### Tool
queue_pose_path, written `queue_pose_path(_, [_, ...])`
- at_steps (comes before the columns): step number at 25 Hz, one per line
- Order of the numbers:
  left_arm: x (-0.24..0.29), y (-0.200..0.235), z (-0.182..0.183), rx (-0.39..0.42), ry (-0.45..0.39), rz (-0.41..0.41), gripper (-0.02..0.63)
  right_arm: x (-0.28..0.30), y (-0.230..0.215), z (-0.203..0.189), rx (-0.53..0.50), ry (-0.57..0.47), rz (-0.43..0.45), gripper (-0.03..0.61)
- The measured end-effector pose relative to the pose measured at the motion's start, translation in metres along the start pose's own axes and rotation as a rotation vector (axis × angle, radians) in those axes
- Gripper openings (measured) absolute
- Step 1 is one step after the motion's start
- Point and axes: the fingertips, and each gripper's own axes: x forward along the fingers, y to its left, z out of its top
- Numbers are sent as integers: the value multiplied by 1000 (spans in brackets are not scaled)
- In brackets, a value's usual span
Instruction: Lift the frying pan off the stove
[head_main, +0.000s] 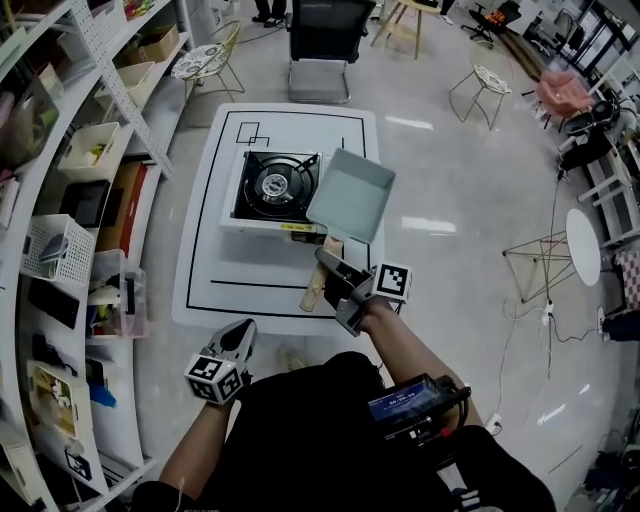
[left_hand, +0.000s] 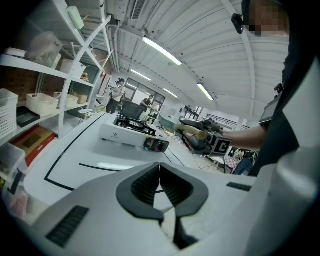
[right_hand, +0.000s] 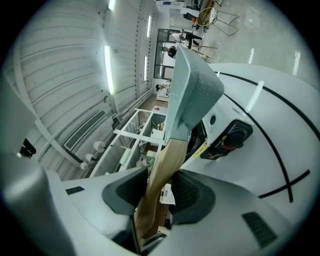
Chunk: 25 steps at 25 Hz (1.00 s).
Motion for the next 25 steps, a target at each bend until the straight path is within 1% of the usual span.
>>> queue_pose_path(3, [6, -6, 4, 6, 16, -6, 9, -12, 0, 5, -12, -6, 0, 164])
queue_pose_path(7, [21, -20, 7, 21, 4, -36, 9, -29, 6, 16, -33, -12, 7, 164])
queue_pose_path(10, [33, -33, 7, 36, 14, -52, 9, -44, 7, 25, -42, -23, 9, 164])
queue_pose_path(13, [44, -45, 5, 32, 30, -60, 9, -61, 4, 33, -38, -35, 2, 166])
queue_pose_path(21, [71, -75, 13, 50, 26, -94, 9, -107, -1, 55, -25, -86, 4, 167])
queue_pose_path(25, [84, -95, 10, 61, 36, -114, 9, -133, -2, 63, -55, -104, 0, 167])
